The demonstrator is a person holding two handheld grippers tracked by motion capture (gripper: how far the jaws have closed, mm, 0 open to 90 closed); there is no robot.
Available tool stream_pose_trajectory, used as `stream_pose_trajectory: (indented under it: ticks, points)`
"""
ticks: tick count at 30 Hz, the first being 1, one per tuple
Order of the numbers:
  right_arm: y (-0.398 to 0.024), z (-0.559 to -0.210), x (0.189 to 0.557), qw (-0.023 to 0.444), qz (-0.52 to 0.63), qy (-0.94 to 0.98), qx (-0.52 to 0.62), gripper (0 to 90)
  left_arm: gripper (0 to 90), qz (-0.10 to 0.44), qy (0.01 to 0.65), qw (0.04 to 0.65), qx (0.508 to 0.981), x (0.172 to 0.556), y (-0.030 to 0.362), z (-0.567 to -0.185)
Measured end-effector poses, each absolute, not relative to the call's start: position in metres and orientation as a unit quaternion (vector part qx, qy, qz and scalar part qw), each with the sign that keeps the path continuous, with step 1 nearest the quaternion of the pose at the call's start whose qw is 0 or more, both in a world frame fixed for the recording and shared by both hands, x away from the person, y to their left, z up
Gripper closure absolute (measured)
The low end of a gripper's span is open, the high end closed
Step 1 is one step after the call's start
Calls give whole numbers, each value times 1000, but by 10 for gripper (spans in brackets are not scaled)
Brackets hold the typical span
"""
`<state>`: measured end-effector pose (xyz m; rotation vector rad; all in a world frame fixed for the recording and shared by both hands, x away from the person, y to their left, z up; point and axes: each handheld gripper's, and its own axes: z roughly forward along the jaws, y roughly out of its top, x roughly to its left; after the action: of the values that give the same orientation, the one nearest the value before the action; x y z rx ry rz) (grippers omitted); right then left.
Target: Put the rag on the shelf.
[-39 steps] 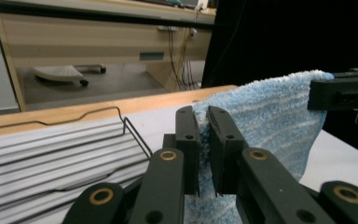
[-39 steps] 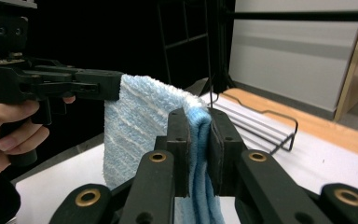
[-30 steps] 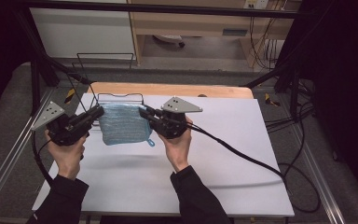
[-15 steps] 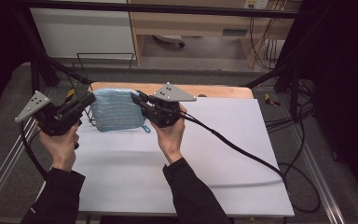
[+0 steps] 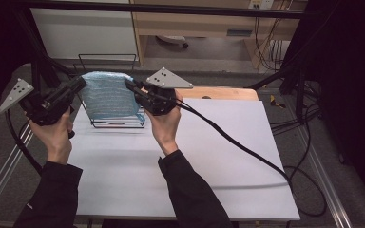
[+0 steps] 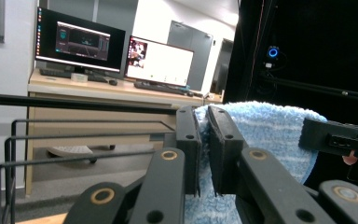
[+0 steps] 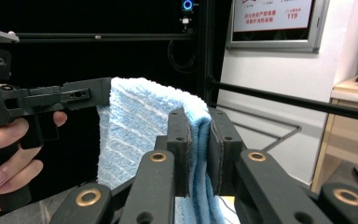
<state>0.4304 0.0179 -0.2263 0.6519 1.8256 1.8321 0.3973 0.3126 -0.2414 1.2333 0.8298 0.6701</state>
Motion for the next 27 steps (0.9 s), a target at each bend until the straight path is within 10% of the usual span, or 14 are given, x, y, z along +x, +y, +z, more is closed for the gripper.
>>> stream_pose_trajectory:
  ticks: [27]
  points:
    - [52, -168, 447, 271, 674, 654, 211, 813, 832, 313, 366, 714, 509, 421, 340, -201]
